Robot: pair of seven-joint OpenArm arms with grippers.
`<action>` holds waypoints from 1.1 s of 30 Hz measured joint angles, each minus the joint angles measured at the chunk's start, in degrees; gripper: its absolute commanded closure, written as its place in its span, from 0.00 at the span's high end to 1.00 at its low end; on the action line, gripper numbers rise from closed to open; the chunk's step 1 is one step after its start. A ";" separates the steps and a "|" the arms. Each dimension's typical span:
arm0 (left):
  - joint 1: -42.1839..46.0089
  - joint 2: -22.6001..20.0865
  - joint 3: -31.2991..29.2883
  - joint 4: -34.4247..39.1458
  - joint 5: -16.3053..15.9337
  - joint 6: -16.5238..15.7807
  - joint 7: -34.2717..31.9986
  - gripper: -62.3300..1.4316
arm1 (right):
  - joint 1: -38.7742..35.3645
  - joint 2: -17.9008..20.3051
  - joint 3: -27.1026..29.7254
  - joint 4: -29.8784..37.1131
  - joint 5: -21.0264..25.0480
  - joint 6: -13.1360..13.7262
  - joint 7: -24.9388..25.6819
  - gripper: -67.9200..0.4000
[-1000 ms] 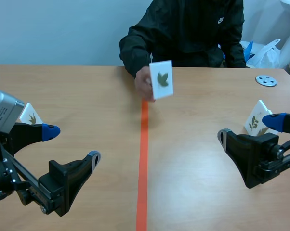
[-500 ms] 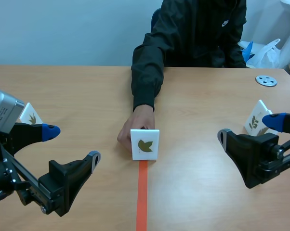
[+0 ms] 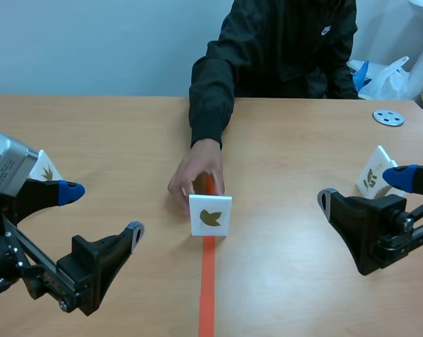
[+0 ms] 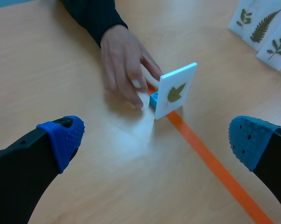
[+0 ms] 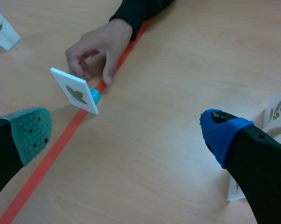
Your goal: Sort the leaf by its shape. The table is split by an orange tape line. A compound leaf with several leaflets goes to the left side, a simple leaf with one blade goes to the right side. Return to the home posture when a red brick is placed on the table.
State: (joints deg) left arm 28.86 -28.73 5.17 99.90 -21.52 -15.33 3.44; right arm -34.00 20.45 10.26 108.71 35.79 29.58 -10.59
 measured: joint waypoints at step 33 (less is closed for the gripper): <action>-27.39 3.19 16.33 -30.71 9.66 -8.35 -12.33 1.00 | 0.00 0.02 0.00 -0.02 -4.81 -1.97 0.00 1.00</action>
State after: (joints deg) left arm 1.48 -25.54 21.50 69.19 -11.86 -23.68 -8.88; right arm -34.00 20.47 10.26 108.68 30.98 27.62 -10.59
